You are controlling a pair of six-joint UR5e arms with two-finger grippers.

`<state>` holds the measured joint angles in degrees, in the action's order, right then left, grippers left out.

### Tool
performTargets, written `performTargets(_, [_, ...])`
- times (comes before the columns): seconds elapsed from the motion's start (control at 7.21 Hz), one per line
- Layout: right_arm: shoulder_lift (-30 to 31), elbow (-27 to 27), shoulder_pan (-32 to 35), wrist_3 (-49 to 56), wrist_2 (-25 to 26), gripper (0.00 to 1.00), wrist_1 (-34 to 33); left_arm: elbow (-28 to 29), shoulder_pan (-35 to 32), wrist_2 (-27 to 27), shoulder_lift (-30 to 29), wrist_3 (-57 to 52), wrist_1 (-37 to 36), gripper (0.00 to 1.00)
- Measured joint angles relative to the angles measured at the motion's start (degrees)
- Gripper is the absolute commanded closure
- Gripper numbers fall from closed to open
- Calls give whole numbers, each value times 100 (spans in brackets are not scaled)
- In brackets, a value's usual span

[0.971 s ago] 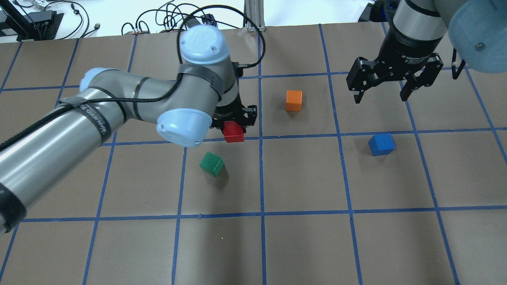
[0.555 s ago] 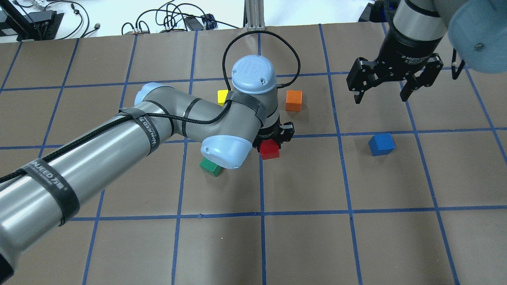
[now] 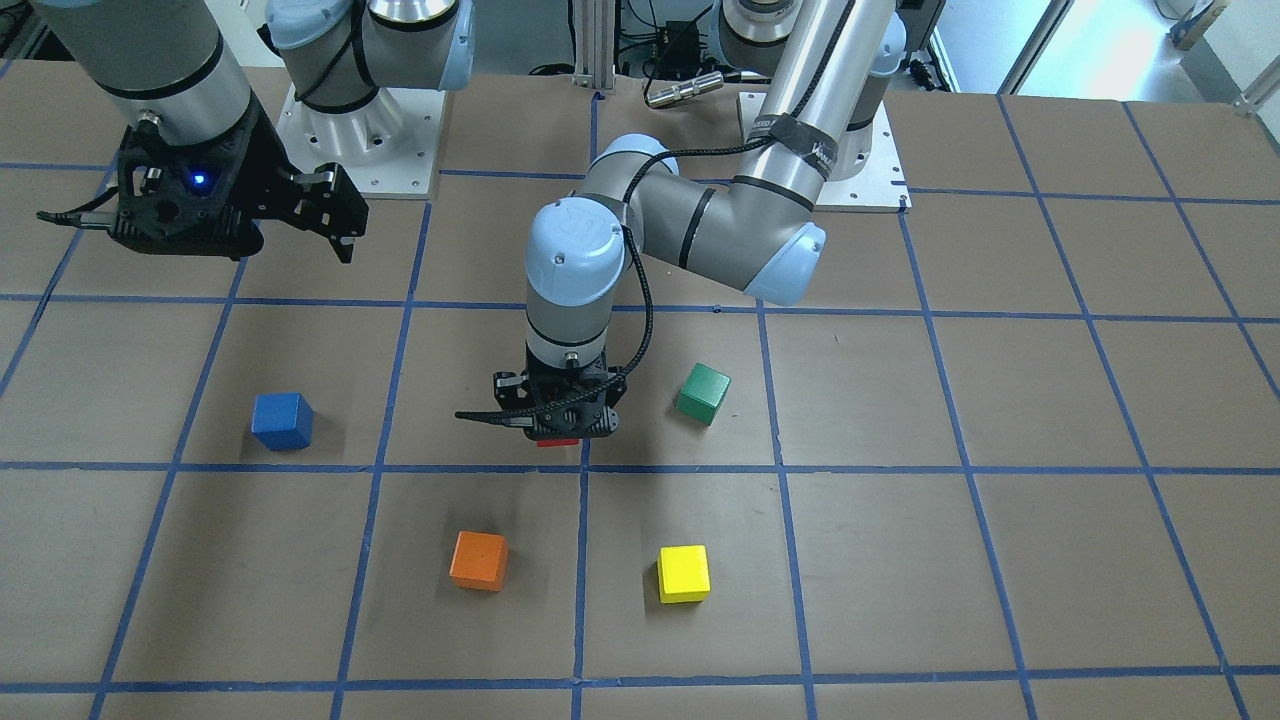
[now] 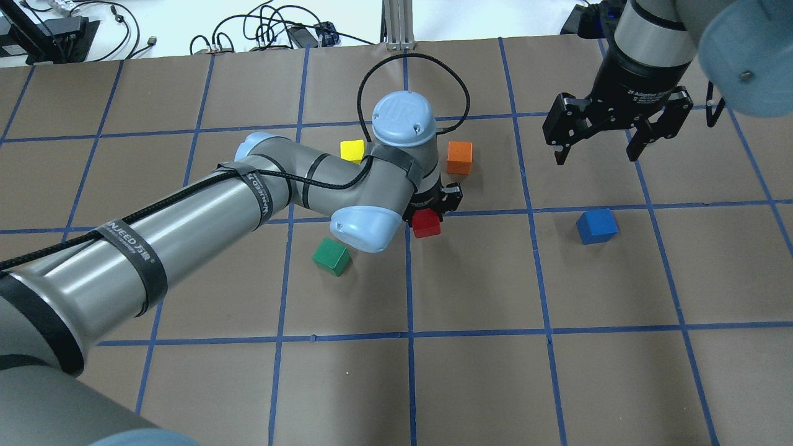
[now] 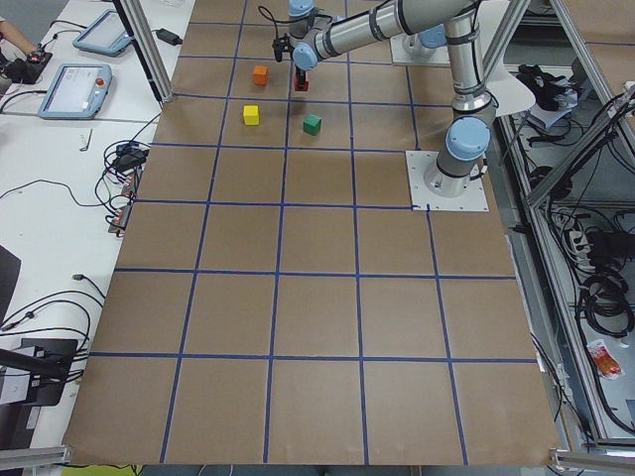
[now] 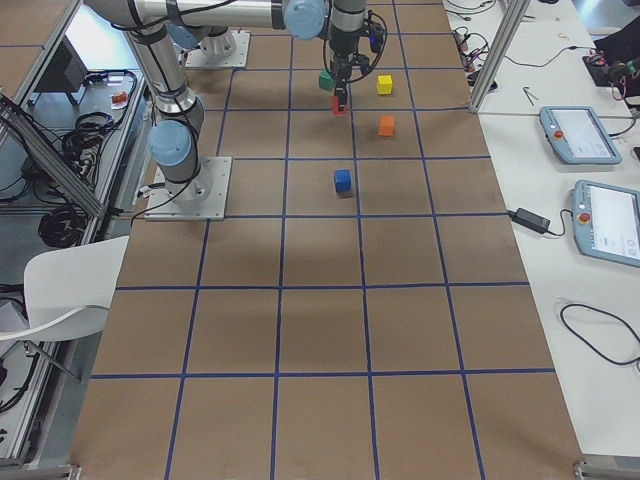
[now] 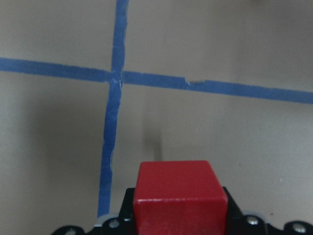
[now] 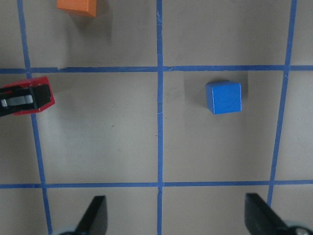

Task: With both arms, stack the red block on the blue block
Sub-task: 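Carry the red cube with the left gripper toward the table center, then release the red cube and raise the left gripper while the right arm reaches in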

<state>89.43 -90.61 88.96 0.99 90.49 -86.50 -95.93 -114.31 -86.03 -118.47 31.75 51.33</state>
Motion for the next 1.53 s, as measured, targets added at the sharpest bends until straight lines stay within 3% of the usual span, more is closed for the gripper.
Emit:
performTargets(0.28, [-9, 0, -2, -52, -2, 0, -10, 135, 190, -11, -158, -88, 8, 100])
performTargets(0.42, [-14, -3, -2, -67, 1, 0, -18, 153, 294, -18, -239, -173, 4, 94])
performTargets(0.55, [-18, -6, -2, -71, 3, 0, -22, 154, 378, -21, -304, -273, 2, 1])
performTargets(0.83, [-24, -9, -2, -45, 9, 0, -19, 151, 413, -6, -352, -236, -6, 0])
performTargets(1.25, [-30, -17, -9, -1, 18, 0, -5, 205, 553, 41, 86, -335, 182, 0])
performTargets(1.53, [-32, -138, -9, 8, -3, 0, -35, 507, 1108, -6, 756, -1360, 1370, 0])
